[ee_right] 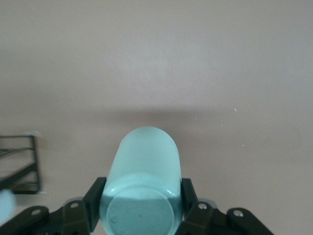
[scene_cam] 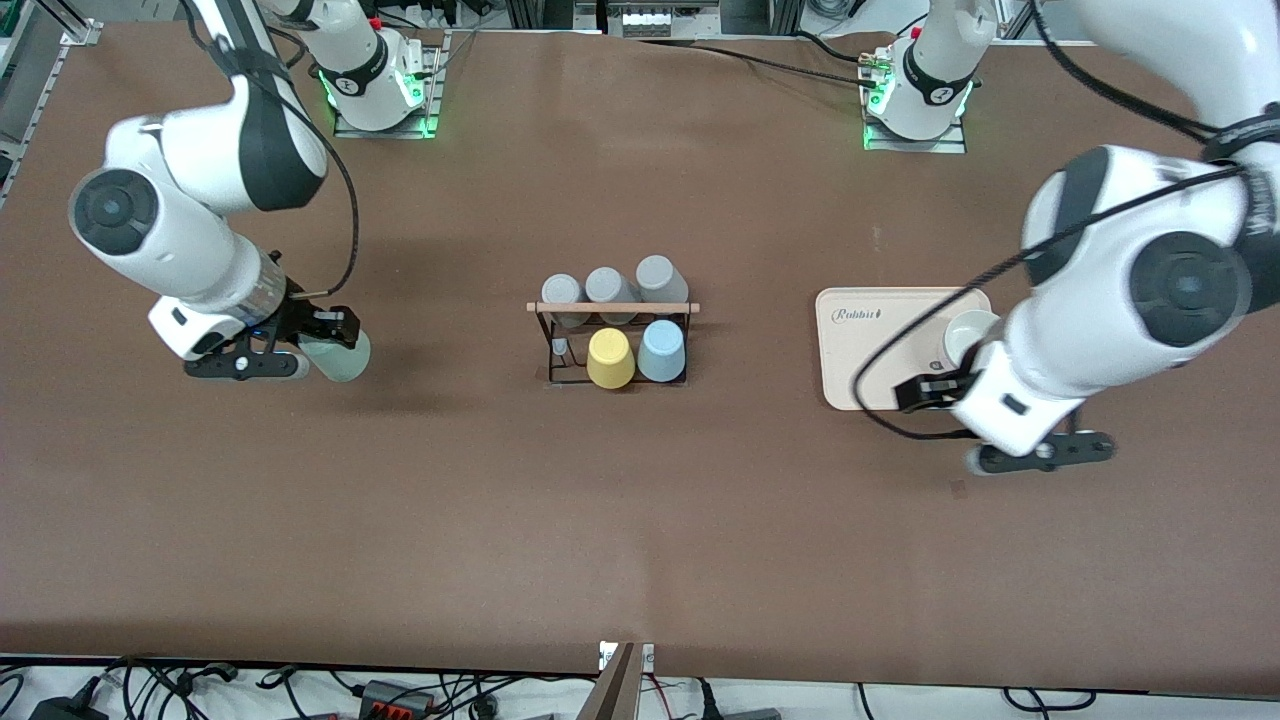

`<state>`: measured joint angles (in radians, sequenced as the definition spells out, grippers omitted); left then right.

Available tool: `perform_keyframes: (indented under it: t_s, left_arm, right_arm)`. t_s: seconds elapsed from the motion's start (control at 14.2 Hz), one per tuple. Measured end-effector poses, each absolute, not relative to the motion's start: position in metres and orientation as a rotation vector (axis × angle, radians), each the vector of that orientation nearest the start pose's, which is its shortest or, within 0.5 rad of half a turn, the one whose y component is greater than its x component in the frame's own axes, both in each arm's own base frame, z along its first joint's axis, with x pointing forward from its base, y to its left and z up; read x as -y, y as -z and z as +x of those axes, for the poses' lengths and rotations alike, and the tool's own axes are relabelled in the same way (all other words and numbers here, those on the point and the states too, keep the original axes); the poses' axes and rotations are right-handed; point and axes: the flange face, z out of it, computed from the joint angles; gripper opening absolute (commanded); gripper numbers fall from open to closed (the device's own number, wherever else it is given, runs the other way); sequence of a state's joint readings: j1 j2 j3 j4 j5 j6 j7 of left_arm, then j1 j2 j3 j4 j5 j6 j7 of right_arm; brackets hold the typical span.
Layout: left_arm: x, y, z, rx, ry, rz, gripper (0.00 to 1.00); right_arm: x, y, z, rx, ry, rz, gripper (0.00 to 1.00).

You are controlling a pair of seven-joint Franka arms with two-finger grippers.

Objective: Hang scattered cups on rack with three cups
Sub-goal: 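Lift the teal cup with the right gripper while the left gripper returns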

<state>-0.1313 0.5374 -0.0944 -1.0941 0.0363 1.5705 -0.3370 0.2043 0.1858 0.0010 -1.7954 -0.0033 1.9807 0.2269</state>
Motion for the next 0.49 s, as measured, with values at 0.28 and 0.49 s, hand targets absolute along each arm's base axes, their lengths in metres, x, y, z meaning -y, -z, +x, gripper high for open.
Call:
perform_keyframes:
  t_s: [0.28,0.49]
  left_arm:
    - [0.085,-0.545,0.681,0.08,-0.04,-3.124,1.0]
    - [0.035,-0.563,0.666,0.018,0.005,-3.103,1.0]
  right_arm:
    - [-0.186,-0.495,0.609,-0.148,0.107,-3.099,0.23]
    - [-0.249,-0.491,0.608,-0.203,0.113,-3.077,0.23]
